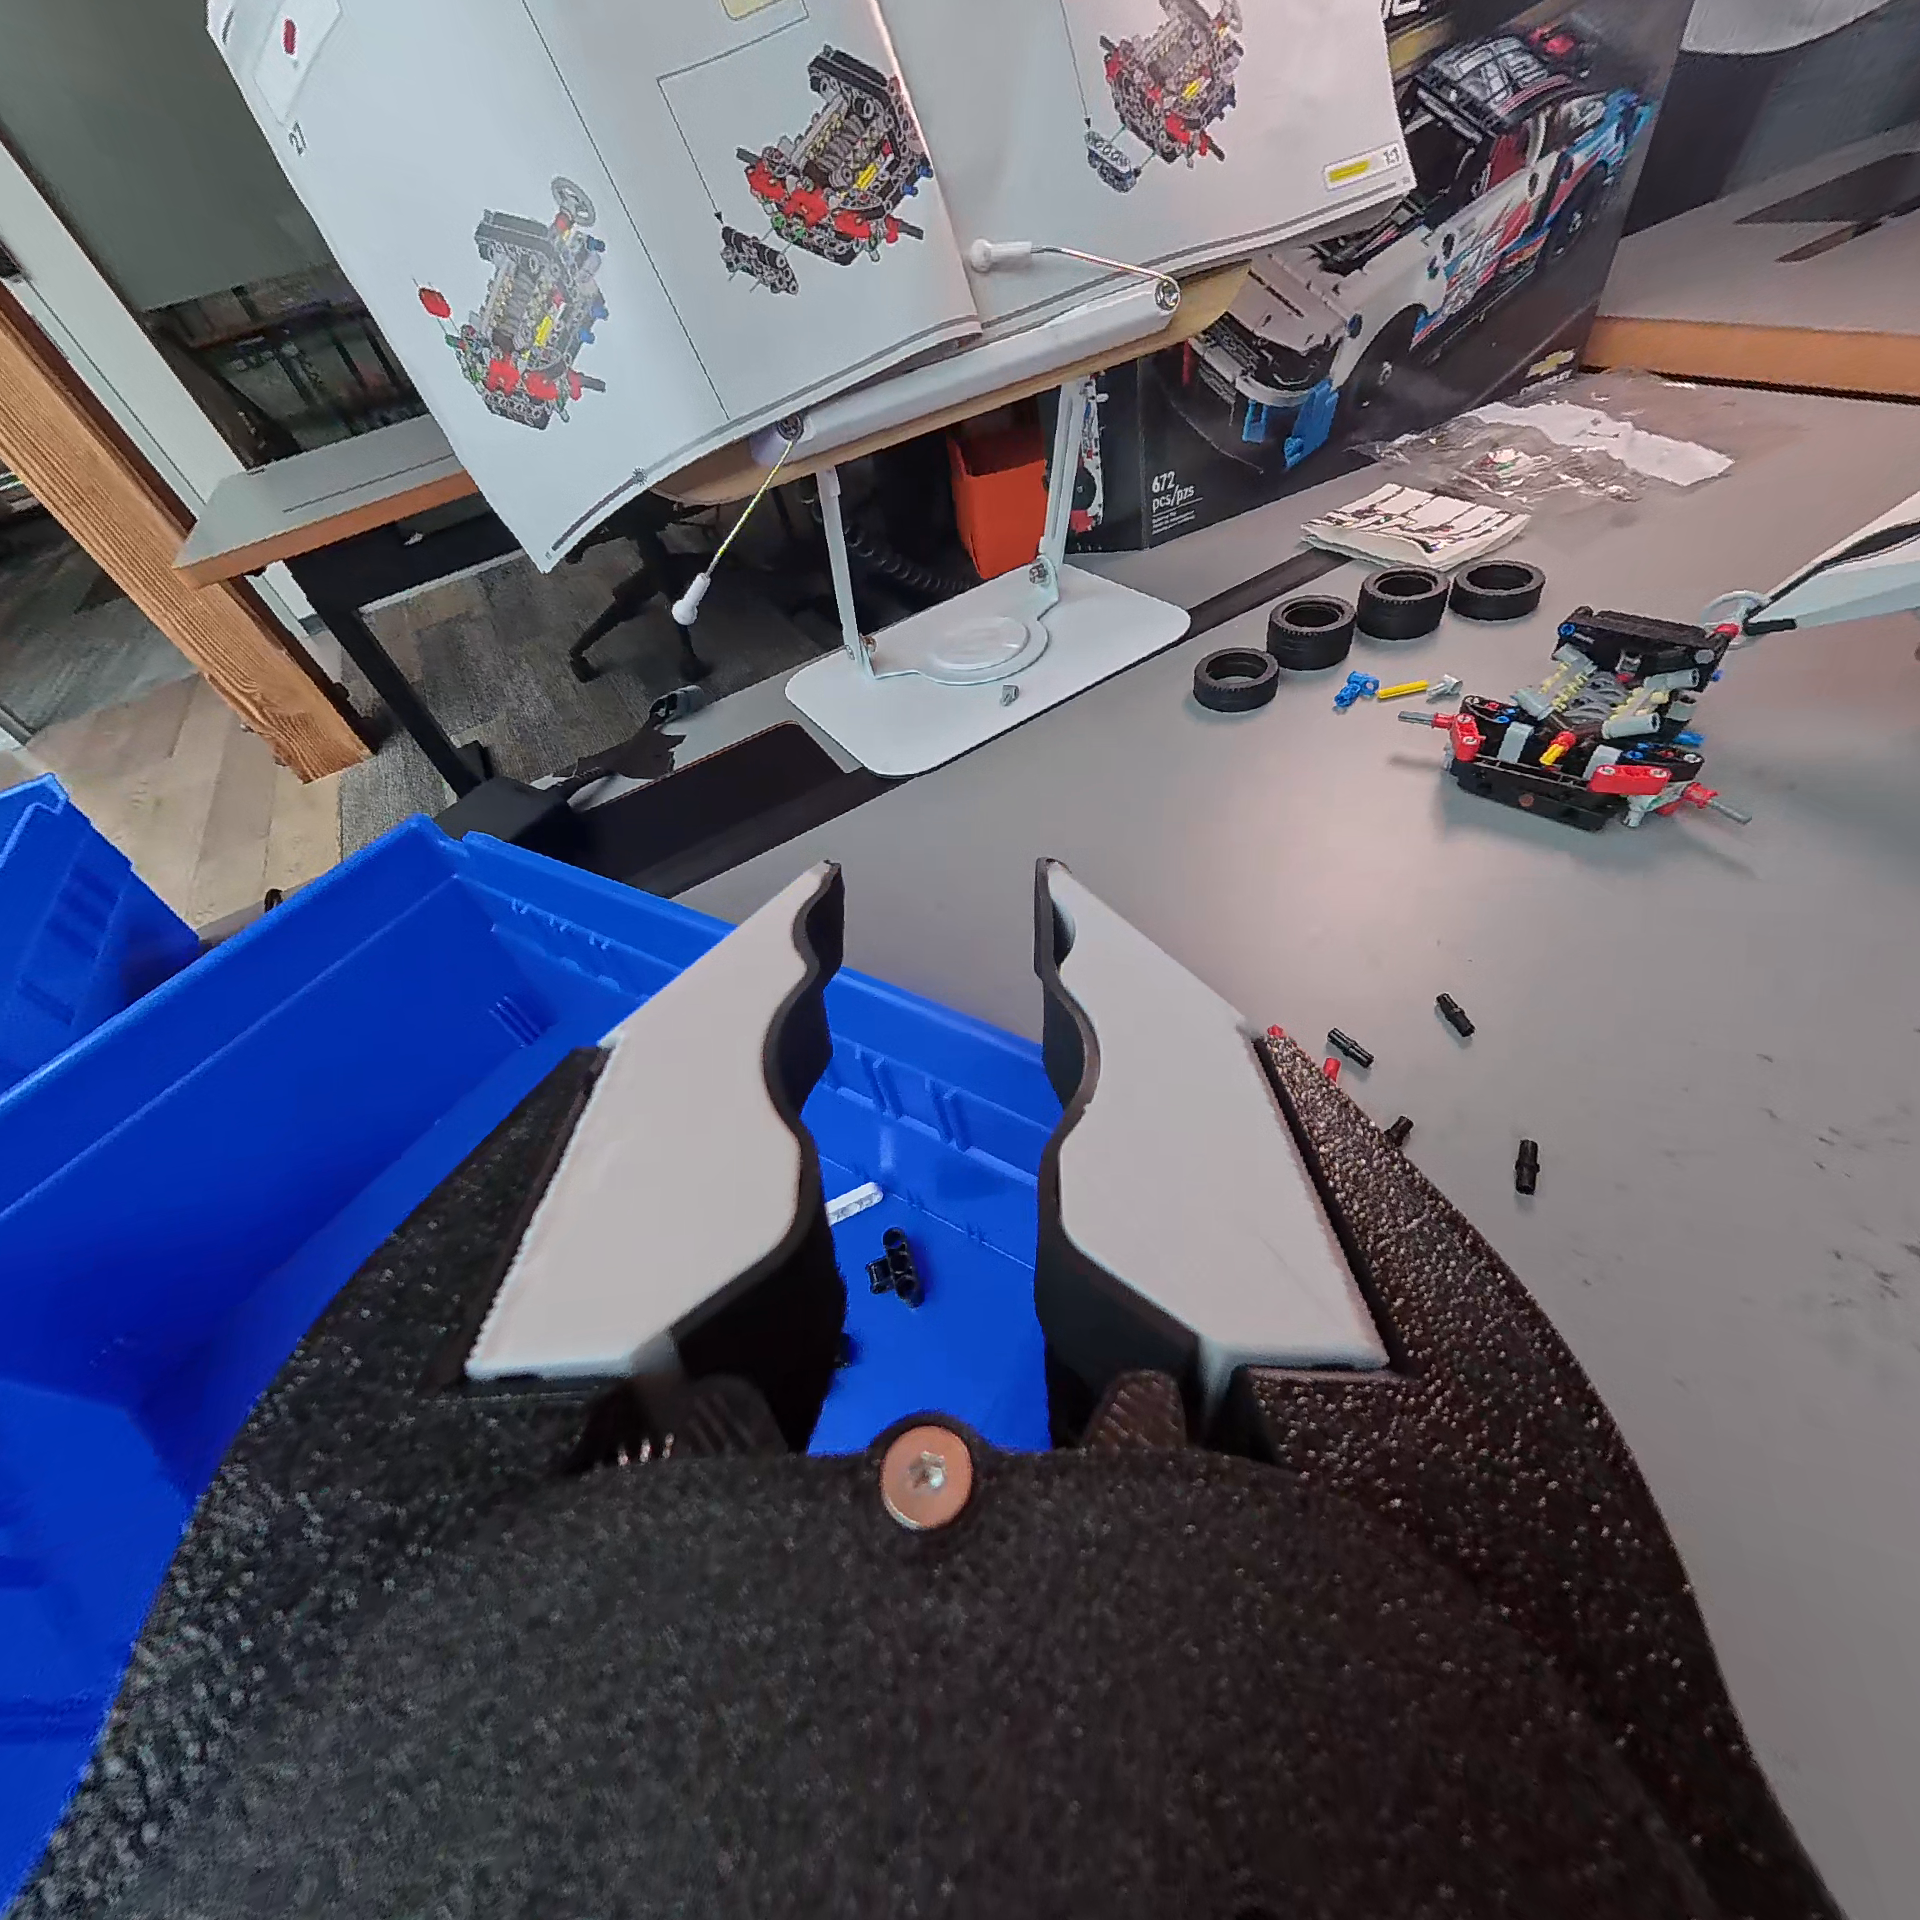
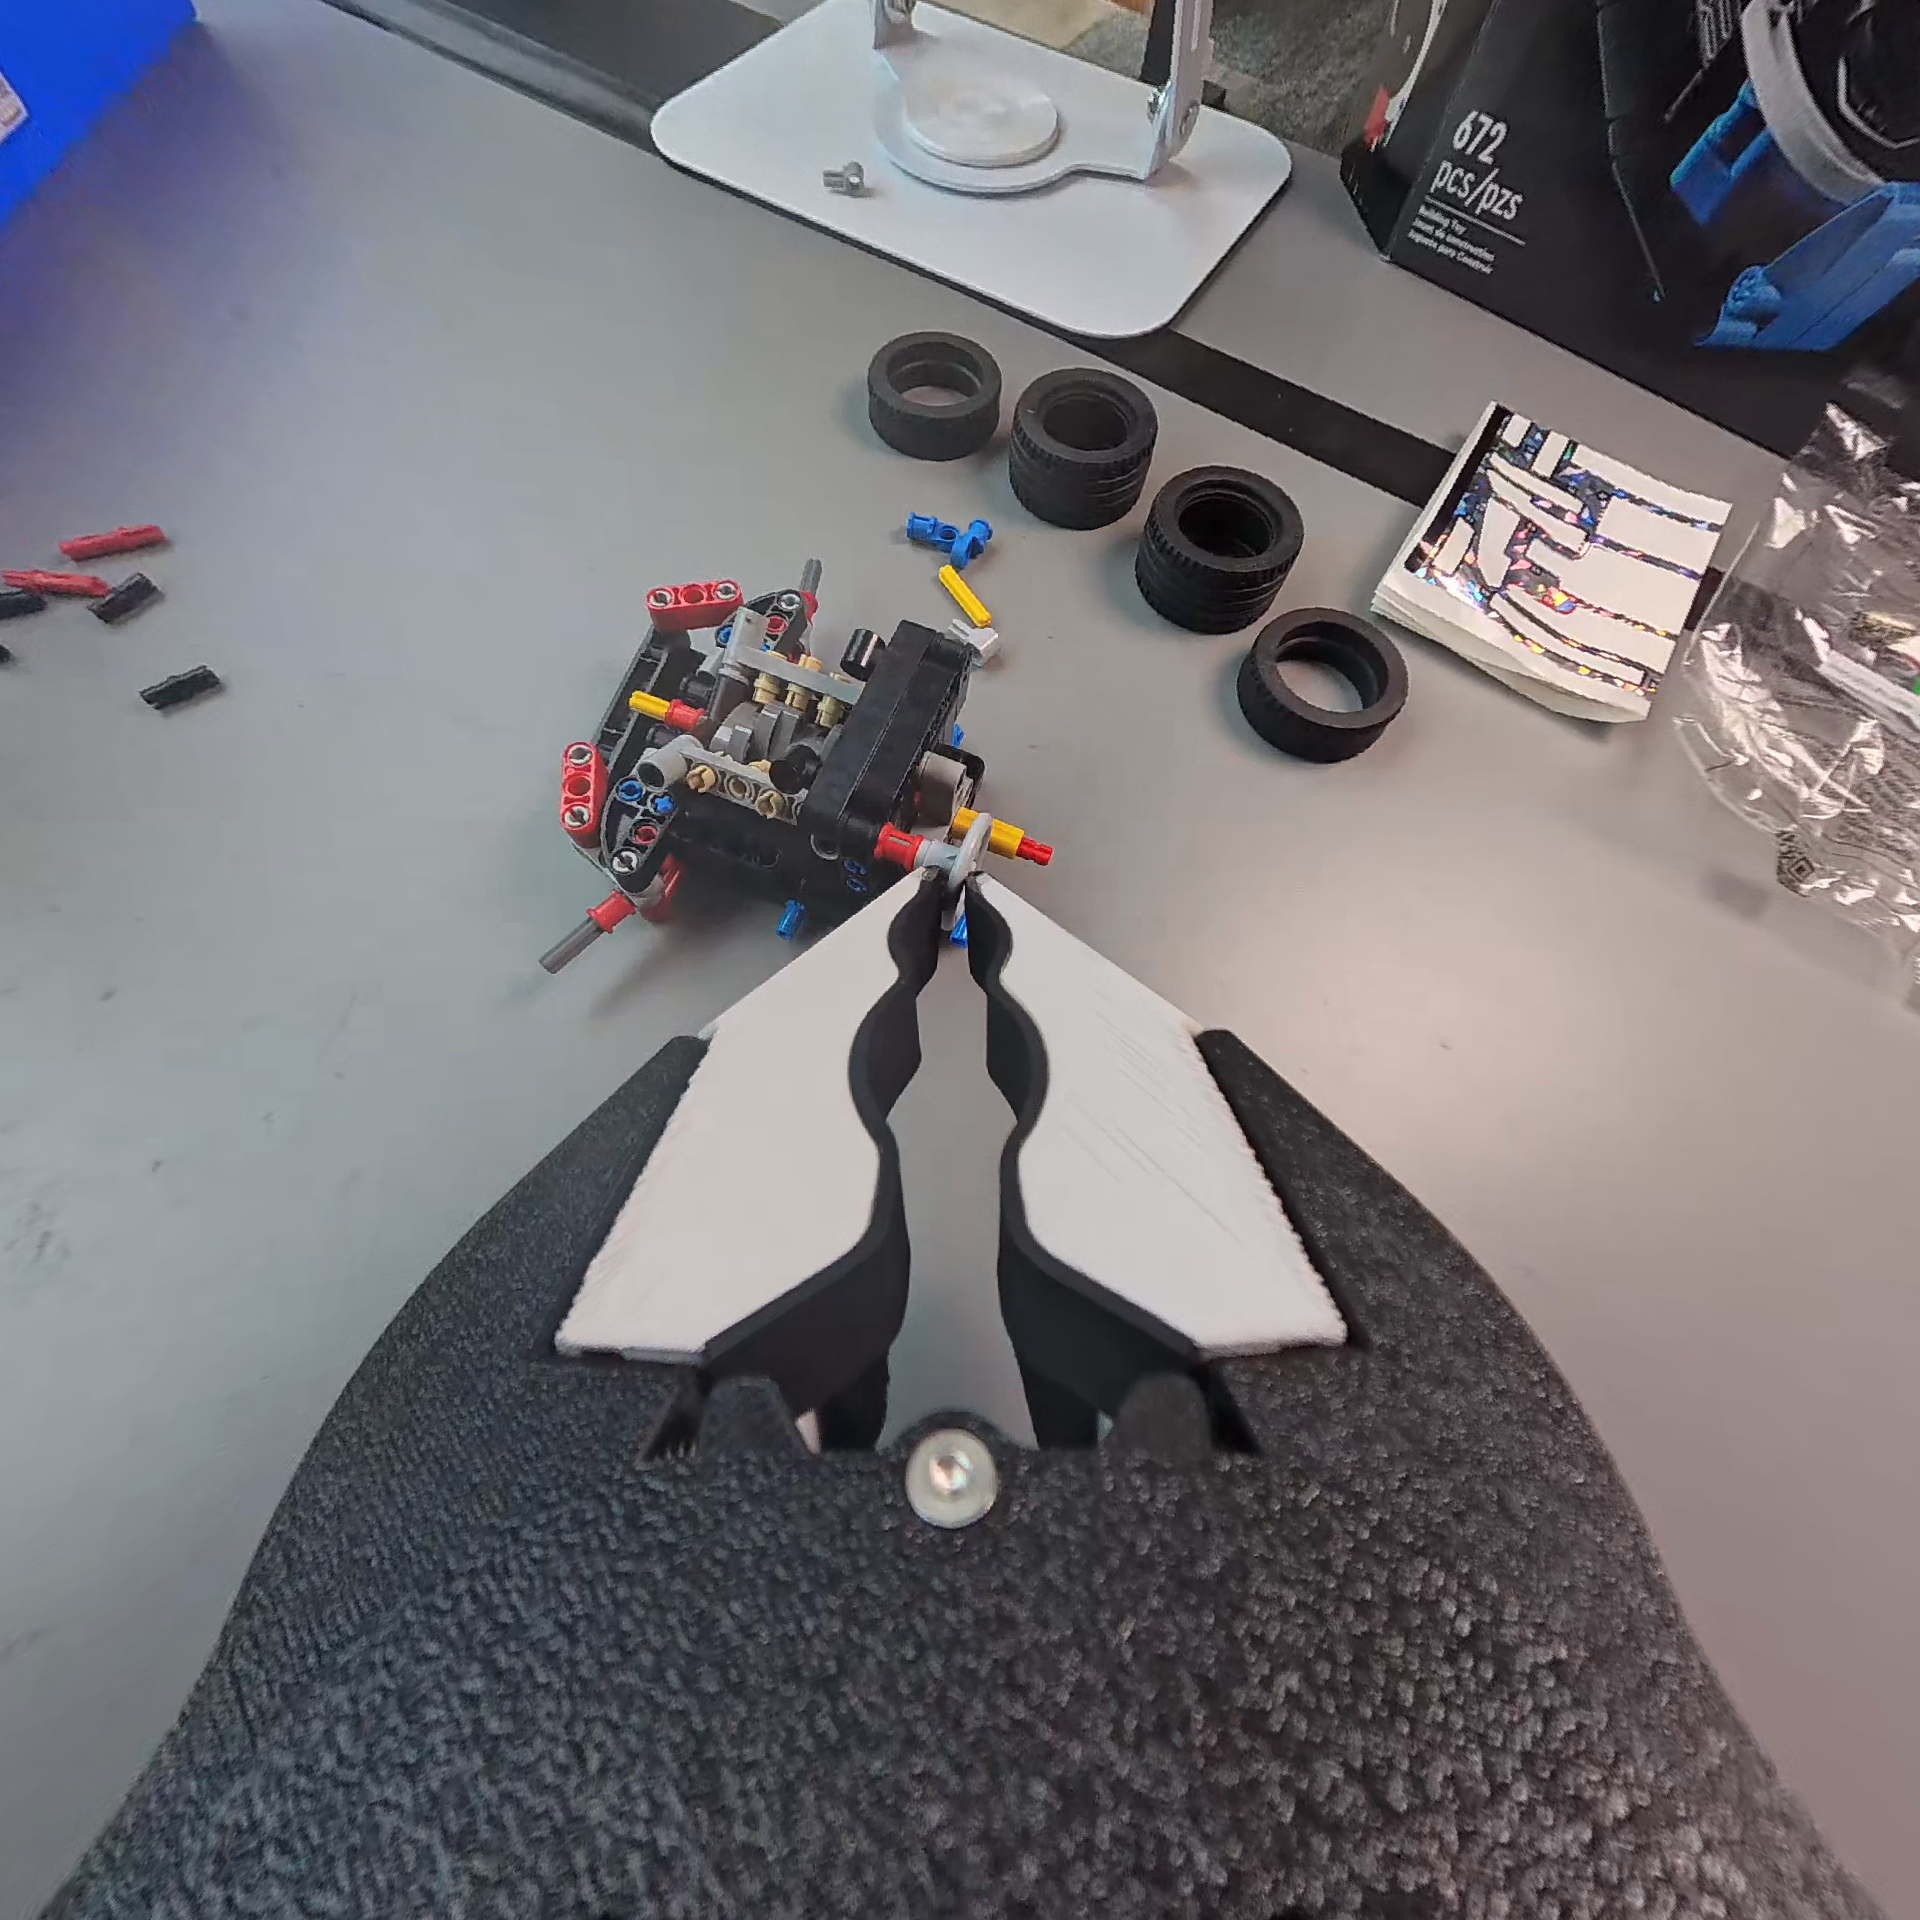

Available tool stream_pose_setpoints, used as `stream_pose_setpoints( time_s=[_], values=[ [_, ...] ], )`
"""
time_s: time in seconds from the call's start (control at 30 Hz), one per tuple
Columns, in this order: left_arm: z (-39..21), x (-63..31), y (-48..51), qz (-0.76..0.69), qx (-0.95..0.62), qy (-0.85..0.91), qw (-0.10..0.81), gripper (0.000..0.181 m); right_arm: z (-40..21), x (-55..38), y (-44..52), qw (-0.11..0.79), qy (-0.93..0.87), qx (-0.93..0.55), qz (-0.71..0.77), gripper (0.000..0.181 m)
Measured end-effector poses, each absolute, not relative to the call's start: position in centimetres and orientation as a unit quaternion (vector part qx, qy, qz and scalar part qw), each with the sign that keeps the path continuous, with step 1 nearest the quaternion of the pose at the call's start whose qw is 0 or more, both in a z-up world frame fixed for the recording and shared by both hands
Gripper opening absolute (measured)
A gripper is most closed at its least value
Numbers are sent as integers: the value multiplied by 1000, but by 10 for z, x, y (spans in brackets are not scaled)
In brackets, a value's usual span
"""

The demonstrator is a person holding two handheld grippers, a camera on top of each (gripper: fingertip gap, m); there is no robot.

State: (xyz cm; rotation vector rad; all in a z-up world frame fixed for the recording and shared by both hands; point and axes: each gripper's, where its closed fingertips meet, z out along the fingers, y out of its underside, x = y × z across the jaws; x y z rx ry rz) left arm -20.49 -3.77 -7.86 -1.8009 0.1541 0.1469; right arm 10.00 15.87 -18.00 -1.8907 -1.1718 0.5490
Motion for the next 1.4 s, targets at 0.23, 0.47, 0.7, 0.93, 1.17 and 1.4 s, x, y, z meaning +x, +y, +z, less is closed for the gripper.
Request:
stream_pose_setpoints(
  time_s=[0.23, 0.47, 0.7, 0.93, 1.17, 1.4],
  values=[
    [-76, -196, -36, 50, -768, 72, 634, 35, -131, 87, 150, 500, -448, -683, 286, 22],
    [-78, -191, -33, 37, -764, 68, 640, 35, -98, 65, 111, 563, -456, -588, 359, 0],
    [-79, -187, -31, 39, -757, 73, 648, 35, -98, 59, 102, 563, -453, -577, 380, 21],
    [-77, -186, -30, 35, -744, 68, 664, 35, -110, 57, 105, 553, -453, -586, 383, 40],
    [-76, -186, -30, 32, -740, 66, 669, 35, -118, 56, 110, 554, -457, -591, 367, 38],
    [-77, -175, -30, 28, -738, 81, 669, 35, -125, 59, 119, 552, -447, -613, 345, 37]
  ],
)
